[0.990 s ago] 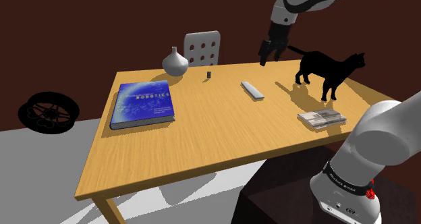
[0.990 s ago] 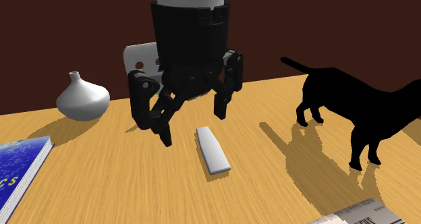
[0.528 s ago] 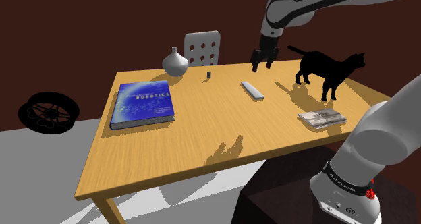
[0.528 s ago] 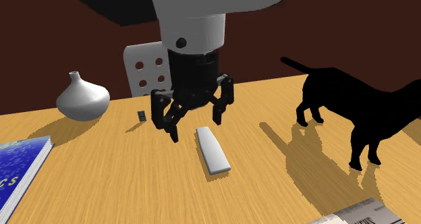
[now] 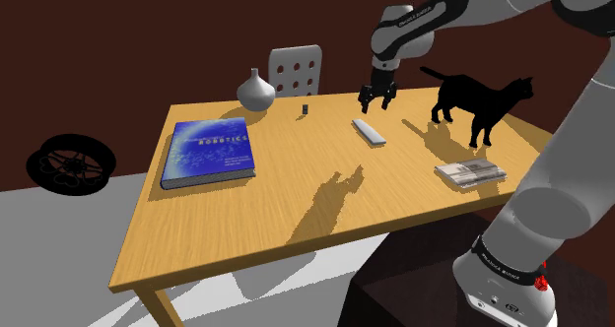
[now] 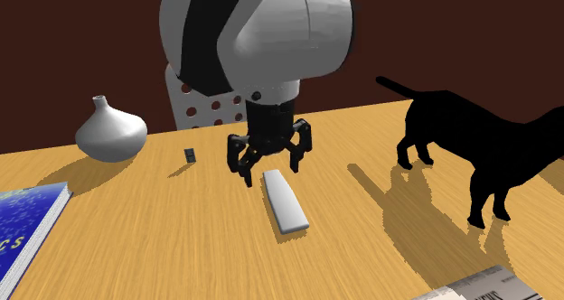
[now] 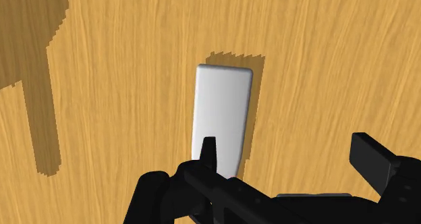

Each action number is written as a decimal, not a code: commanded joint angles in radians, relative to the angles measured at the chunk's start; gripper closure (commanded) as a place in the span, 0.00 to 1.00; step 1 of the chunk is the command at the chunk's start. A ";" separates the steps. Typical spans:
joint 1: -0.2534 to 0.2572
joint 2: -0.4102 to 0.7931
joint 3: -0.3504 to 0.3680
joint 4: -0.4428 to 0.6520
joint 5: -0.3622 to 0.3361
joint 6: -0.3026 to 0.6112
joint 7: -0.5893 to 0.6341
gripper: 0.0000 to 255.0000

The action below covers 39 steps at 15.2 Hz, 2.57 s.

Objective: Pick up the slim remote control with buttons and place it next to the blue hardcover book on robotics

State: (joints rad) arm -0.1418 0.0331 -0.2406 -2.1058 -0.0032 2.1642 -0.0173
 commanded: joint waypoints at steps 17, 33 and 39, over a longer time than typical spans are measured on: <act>-0.090 0.434 -0.011 0.233 0.146 0.150 -0.034 0.00; -0.090 0.434 -0.011 0.233 0.146 0.150 -0.034 1.00; -0.085 0.401 -0.018 0.242 0.134 0.109 -0.027 1.00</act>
State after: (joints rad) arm -0.2286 0.4419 -0.2569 -1.8660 0.1339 2.2823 -0.0466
